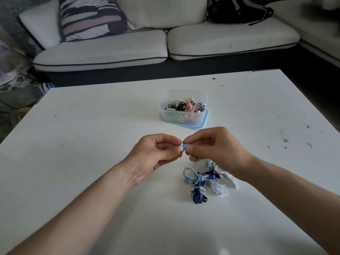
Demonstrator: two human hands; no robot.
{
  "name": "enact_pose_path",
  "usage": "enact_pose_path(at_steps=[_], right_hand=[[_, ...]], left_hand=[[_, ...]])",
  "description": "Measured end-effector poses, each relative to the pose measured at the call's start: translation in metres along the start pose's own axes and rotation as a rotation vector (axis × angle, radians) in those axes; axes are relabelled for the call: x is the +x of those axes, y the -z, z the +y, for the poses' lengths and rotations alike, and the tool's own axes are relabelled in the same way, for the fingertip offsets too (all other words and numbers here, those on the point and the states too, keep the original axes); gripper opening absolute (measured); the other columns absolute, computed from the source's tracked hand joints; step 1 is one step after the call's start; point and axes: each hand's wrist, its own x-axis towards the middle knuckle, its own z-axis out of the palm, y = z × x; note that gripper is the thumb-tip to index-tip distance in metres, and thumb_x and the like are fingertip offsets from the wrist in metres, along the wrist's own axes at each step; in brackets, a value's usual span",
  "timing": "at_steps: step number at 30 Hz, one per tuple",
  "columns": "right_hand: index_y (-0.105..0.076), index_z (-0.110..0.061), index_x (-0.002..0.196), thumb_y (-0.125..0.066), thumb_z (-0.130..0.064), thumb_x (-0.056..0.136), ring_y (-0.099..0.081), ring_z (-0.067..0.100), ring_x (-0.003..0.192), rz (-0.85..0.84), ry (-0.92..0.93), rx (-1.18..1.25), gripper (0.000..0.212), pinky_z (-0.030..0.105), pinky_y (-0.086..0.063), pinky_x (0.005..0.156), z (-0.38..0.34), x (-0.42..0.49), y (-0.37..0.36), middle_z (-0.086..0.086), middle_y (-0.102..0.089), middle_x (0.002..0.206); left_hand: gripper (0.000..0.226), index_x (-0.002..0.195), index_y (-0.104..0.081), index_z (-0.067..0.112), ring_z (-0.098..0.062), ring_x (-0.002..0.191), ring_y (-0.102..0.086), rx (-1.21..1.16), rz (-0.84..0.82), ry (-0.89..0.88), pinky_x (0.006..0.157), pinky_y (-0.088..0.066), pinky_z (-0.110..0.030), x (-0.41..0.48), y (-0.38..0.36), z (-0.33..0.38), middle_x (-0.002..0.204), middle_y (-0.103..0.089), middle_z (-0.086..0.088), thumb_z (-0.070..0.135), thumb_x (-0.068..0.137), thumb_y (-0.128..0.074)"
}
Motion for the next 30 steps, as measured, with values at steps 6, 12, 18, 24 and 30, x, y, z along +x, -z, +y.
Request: enact_pose_path(at_steps=[6, 12, 18, 24, 30], right_hand=[[-0.076, -0.010, 0.089, -0.072, 0.004, 0.085, -0.070, 0.020, 0.069, -0.004, 0.024, -0.048, 0.015, 0.029, -0.059, 0.070, 0.0013, 0.0002, -0.0004, 0.017, -0.075, 0.081], [-0.077, -0.005, 0.094, -0.068, 0.001, 0.089, -0.066, 0.018, 0.071, -0.063, -0.026, 0.055, 0.012, 0.025, -0.055, 0.069, 0.0014, 0.0005, 0.0033, 0.014, -0.072, 0.080], [-0.077, -0.005, 0.092, -0.069, 0.003, 0.088, -0.067, 0.019, 0.069, -0.038, -0.007, 0.043, 0.012, 0.025, -0.056, 0.068, 0.0020, 0.0003, 0.0024, 0.013, -0.072, 0.078], [-0.076, -0.008, 0.091, -0.071, 0.004, 0.086, -0.069, 0.019, 0.069, -0.004, 0.033, -0.040, 0.014, 0.027, -0.057, 0.069, 0.0037, 0.0010, 0.0006, 0.016, -0.075, 0.080], [-0.076, -0.002, 0.096, -0.069, 0.000, 0.088, -0.066, 0.017, 0.069, -0.045, -0.013, 0.047, 0.010, 0.023, -0.055, 0.068, 0.0043, 0.0023, 0.0043, 0.013, -0.072, 0.080]], left_hand=[[0.017, 0.074, -0.073, 0.011, -0.018, 0.067, -0.071, 0.006, 0.009, 0.012, 0.064, -0.057, -0.021, 0.0004, -0.0005, -0.0012, 0.077, -0.073, -0.012, 0.003, 0.059, -0.074], [0.014, 0.069, -0.076, 0.015, -0.017, 0.067, -0.071, -0.005, -0.018, 0.005, 0.065, -0.056, -0.021, 0.0004, -0.0009, -0.0013, 0.078, -0.073, -0.011, 0.005, 0.061, -0.074], [0.015, 0.072, -0.075, 0.013, -0.018, 0.067, -0.071, -0.014, -0.003, 0.003, 0.064, -0.057, -0.021, 0.0004, -0.0014, -0.0020, 0.077, -0.073, -0.011, 0.003, 0.060, -0.074], [0.020, 0.079, -0.071, 0.008, -0.019, 0.067, -0.071, -0.014, 0.018, 0.010, 0.065, -0.057, -0.021, 0.0014, -0.0019, -0.0038, 0.077, -0.073, -0.012, 0.002, 0.061, -0.073], [0.020, 0.080, -0.070, 0.008, -0.018, 0.068, -0.070, -0.029, 0.006, -0.007, 0.065, -0.057, -0.021, 0.0013, -0.0026, -0.0033, 0.079, -0.073, -0.012, 0.003, 0.061, -0.073]])
